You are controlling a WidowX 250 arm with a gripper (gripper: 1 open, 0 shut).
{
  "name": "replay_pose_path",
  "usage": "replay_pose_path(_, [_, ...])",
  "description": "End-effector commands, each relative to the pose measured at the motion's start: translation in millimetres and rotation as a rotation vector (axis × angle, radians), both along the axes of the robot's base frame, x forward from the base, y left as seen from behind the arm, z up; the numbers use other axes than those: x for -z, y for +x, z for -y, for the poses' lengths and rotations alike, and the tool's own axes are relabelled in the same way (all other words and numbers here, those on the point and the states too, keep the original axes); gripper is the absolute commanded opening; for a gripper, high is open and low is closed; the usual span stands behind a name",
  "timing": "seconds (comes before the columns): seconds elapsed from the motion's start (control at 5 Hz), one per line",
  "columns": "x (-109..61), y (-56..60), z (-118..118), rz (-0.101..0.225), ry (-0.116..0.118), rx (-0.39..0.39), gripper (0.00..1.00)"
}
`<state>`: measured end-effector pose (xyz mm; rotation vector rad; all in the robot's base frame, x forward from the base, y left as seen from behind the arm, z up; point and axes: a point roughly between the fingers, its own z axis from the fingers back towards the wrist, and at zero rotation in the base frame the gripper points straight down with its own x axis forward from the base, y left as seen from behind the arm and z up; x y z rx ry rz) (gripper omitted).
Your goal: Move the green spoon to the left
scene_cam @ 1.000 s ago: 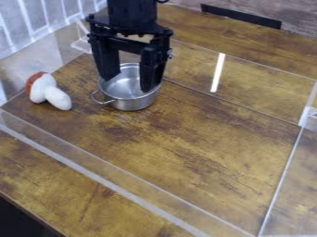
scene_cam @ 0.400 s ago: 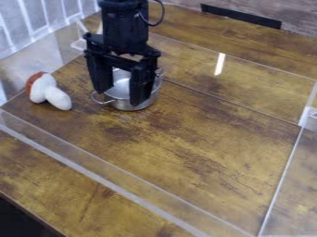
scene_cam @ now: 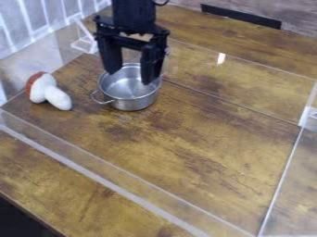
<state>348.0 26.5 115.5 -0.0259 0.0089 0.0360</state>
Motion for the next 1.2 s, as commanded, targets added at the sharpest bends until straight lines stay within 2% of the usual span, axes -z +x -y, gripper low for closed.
replay_pose_path(0.0, [-9.6, 15.0, -16.6, 0.063, 0.005, -0.054, 1.0])
replay_pose_path(0.4, [9.7, 25.9, -31.7, 0.053, 0.001, -0.131, 1.0])
replay_pose_path(0.6, [19.3, 32.4, -32.4, 0.048, -0.003, -0.112, 1.0])
replay_pose_path(0.8, [24.2, 43.9, -29.1, 0.05, -0.005, -0.09, 1.0])
replay_pose_path(1.0, [40.8, 44.5, -22.5, 0.046, -0.004, -0.144, 1.0])
